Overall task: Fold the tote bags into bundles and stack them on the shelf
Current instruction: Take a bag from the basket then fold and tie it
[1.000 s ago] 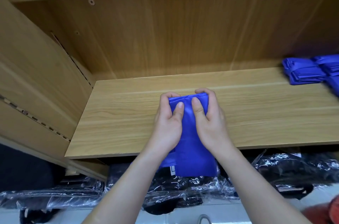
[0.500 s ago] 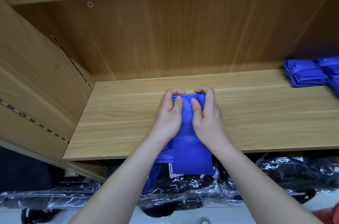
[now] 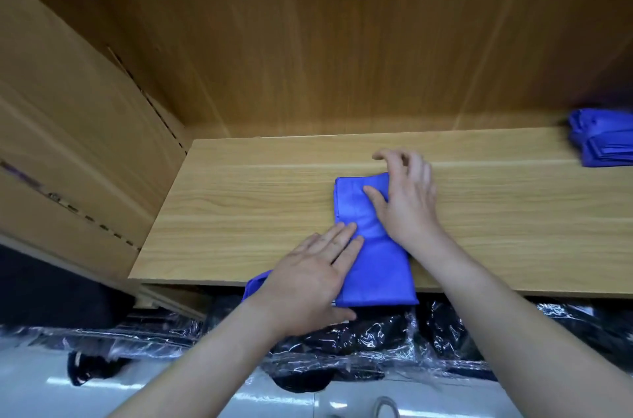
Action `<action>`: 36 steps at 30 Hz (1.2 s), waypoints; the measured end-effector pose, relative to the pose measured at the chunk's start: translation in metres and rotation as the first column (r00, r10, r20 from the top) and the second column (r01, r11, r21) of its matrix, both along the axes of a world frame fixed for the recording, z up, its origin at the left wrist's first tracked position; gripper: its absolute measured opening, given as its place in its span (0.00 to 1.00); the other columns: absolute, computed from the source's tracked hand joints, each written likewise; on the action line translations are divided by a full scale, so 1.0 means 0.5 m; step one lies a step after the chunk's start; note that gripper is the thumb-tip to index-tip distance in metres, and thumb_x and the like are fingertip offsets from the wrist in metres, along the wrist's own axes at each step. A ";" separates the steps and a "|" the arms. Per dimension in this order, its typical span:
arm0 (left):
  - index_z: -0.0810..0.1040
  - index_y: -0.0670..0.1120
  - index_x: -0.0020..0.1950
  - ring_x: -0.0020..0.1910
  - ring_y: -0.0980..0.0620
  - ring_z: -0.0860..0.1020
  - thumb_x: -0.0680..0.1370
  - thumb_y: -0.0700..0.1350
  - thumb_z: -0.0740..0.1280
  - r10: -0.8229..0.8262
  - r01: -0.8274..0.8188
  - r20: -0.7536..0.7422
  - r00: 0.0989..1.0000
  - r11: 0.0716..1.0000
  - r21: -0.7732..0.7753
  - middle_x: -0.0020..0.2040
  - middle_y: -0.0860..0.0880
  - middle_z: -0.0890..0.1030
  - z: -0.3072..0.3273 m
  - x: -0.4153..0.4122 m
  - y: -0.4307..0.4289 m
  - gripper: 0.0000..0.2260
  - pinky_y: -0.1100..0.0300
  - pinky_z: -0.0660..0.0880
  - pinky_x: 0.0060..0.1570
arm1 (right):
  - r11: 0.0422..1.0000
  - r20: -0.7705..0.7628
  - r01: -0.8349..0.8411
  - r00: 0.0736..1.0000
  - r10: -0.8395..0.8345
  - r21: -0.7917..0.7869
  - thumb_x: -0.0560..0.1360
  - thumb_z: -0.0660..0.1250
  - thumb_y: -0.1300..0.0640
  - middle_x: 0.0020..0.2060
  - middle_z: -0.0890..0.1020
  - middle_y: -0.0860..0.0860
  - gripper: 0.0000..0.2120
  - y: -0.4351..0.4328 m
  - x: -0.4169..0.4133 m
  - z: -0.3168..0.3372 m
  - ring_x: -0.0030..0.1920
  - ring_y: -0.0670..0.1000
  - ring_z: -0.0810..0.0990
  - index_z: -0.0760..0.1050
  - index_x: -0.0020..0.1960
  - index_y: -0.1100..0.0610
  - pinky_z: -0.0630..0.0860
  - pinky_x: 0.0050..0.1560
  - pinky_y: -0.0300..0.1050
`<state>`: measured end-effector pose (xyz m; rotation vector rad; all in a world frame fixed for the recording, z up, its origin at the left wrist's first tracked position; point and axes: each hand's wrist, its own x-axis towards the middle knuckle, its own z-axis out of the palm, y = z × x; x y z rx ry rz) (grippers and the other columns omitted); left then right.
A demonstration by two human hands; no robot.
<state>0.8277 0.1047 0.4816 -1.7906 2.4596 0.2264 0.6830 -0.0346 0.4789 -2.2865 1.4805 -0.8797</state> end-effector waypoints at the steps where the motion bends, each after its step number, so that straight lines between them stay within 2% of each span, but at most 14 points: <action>1: 0.45 0.46 0.80 0.79 0.49 0.44 0.74 0.64 0.65 -0.011 0.011 0.004 1.000 0.999 -0.048 0.80 0.47 0.43 -0.003 0.000 0.000 0.45 0.51 0.49 0.77 | 0.995 -0.042 -0.063 0.997 0.060 -0.078 0.71 0.71 0.60 0.61 0.71 0.52 0.22 0.001 -0.006 0.011 0.59 0.57 0.70 0.71 0.62 0.49 0.70 0.54 0.54; 3: 0.48 0.45 0.80 0.79 0.48 0.48 0.76 0.59 0.63 -0.021 0.021 -0.004 1.000 0.996 -0.085 0.80 0.46 0.47 -0.008 0.000 0.002 0.40 0.50 0.54 0.76 | 0.938 -0.142 -0.314 0.945 0.293 -0.150 0.69 0.68 0.66 0.58 0.75 0.52 0.19 0.009 -0.030 0.028 0.56 0.57 0.74 0.74 0.58 0.52 0.76 0.51 0.54; 6: 0.54 0.46 0.79 0.78 0.49 0.54 0.75 0.55 0.56 -0.016 0.010 -0.051 0.999 0.992 -0.128 0.80 0.47 0.52 -0.010 0.005 -0.001 0.34 0.52 0.58 0.75 | 0.834 -0.334 -0.552 0.791 0.513 -0.027 0.71 0.61 0.64 0.60 0.80 0.53 0.17 0.031 -0.088 0.018 0.60 0.56 0.79 0.80 0.57 0.56 0.79 0.57 0.52; 8: 0.55 0.48 0.79 0.78 0.54 0.54 0.76 0.50 0.60 -0.009 -0.005 -0.139 0.990 0.995 -0.103 0.79 0.50 0.53 -0.004 0.010 -0.012 0.32 0.58 0.54 0.75 | 0.797 -0.333 -0.586 0.730 0.597 0.144 0.69 0.56 0.66 0.70 0.73 0.50 0.28 0.040 -0.132 0.008 0.71 0.48 0.69 0.75 0.67 0.56 0.66 0.71 0.44; 11: 0.64 0.50 0.76 0.76 0.58 0.59 0.75 0.38 0.64 0.073 -0.070 -0.358 0.931 0.997 0.023 0.76 0.53 0.63 0.009 0.021 -0.036 0.30 0.66 0.53 0.74 | 0.736 -0.276 -0.588 0.685 0.674 0.337 0.73 0.59 0.64 0.74 0.59 0.42 0.31 0.053 -0.165 0.012 0.76 0.39 0.53 0.62 0.76 0.53 0.48 0.74 0.32; 14: 0.78 0.53 0.64 0.65 0.56 0.75 0.74 0.44 0.65 0.273 -0.263 -0.586 0.763 0.959 0.106 0.64 0.54 0.79 0.016 0.023 -0.055 0.19 0.61 0.68 0.67 | 0.804 -0.111 -0.513 0.818 0.564 0.301 0.73 0.69 0.43 0.69 0.70 0.42 0.28 0.063 -0.155 0.010 0.70 0.38 0.67 0.70 0.71 0.46 0.63 0.72 0.38; 16: 0.81 0.54 0.54 0.54 0.52 0.80 0.76 0.54 0.66 0.401 -0.415 -0.634 0.661 0.900 0.136 0.52 0.54 0.84 0.023 0.014 -0.071 0.10 0.55 0.74 0.55 | 0.889 -0.013 -0.371 0.921 0.388 0.270 0.71 0.63 0.33 0.51 0.85 0.46 0.23 0.066 -0.138 0.010 0.52 0.47 0.82 0.77 0.61 0.43 0.76 0.54 0.45; 18: 0.80 0.50 0.50 0.49 0.49 0.80 0.77 0.55 0.69 0.494 -0.554 -0.637 0.592 0.823 0.124 0.46 0.51 0.84 0.033 0.001 -0.089 0.10 0.55 0.73 0.47 | 0.956 -0.030 -0.212 0.974 0.223 0.204 0.69 0.53 0.29 0.35 0.83 0.48 0.28 0.066 -0.117 0.010 0.39 0.54 0.80 0.79 0.53 0.47 0.75 0.41 0.48; 20: 0.79 0.48 0.48 0.46 0.47 0.79 0.76 0.55 0.69 0.535 -0.635 -0.656 0.532 0.765 0.108 0.43 0.51 0.84 0.041 -0.013 -0.101 0.11 0.54 0.73 0.46 | 0.976 0.021 -0.117 0.993 0.115 0.185 0.69 0.52 0.29 0.34 0.82 0.49 0.30 0.065 -0.100 0.005 0.40 0.56 0.80 0.79 0.50 0.51 0.75 0.41 0.50; 23: 0.79 0.48 0.44 0.43 0.48 0.79 0.75 0.55 0.70 0.576 -0.681 -0.662 0.480 0.720 0.132 0.39 0.52 0.82 0.039 -0.024 -0.105 0.11 0.54 0.73 0.43 | 0.965 0.162 -0.058 0.987 0.017 0.255 0.72 0.62 0.33 0.37 0.85 0.47 0.21 0.063 -0.084 0.004 0.41 0.51 0.82 0.77 0.49 0.50 0.77 0.45 0.49; 26: 0.80 0.48 0.41 0.40 0.49 0.79 0.74 0.55 0.71 0.604 -0.693 -0.645 0.468 0.704 0.156 0.36 0.53 0.82 0.037 -0.024 -0.106 0.11 0.54 0.74 0.41 | 0.940 0.237 -0.045 0.971 -0.039 0.338 0.73 0.64 0.35 0.26 0.79 0.49 0.18 0.055 -0.078 0.018 0.30 0.46 0.74 0.77 0.46 0.49 0.72 0.38 0.45; 30: 0.80 0.48 0.38 0.37 0.48 0.80 0.72 0.56 0.73 0.671 -0.702 -0.615 0.414 0.665 0.253 0.32 0.52 0.81 0.044 -0.025 -0.115 0.12 0.56 0.72 0.37 | 0.941 0.254 0.001 0.963 -0.092 0.340 0.76 0.64 0.40 0.21 0.69 0.53 0.22 0.045 -0.065 0.025 0.26 0.51 0.65 0.71 0.35 0.57 0.64 0.32 0.47; 33: 0.78 0.50 0.45 0.39 0.51 0.79 0.68 0.57 0.76 0.692 -0.726 -0.583 0.426 0.646 0.237 0.36 0.55 0.81 0.046 -0.024 -0.113 0.14 0.57 0.70 0.36 | 0.947 0.252 0.016 0.962 -0.102 0.322 0.76 0.67 0.46 0.20 0.63 0.49 0.25 0.046 -0.055 0.019 0.25 0.50 0.62 0.62 0.29 0.56 0.60 0.31 0.49; 36: 0.70 0.55 0.64 0.53 0.51 0.79 0.68 0.54 0.77 0.640 -0.682 -0.581 0.502 0.706 0.189 0.53 0.55 0.80 0.051 -0.022 -0.118 0.28 0.56 0.74 0.50 | 0.950 0.277 0.024 0.954 -0.115 0.312 0.76 0.69 0.49 0.19 0.63 0.48 0.25 0.045 -0.049 0.016 0.25 0.50 0.62 0.60 0.27 0.54 0.60 0.32 0.48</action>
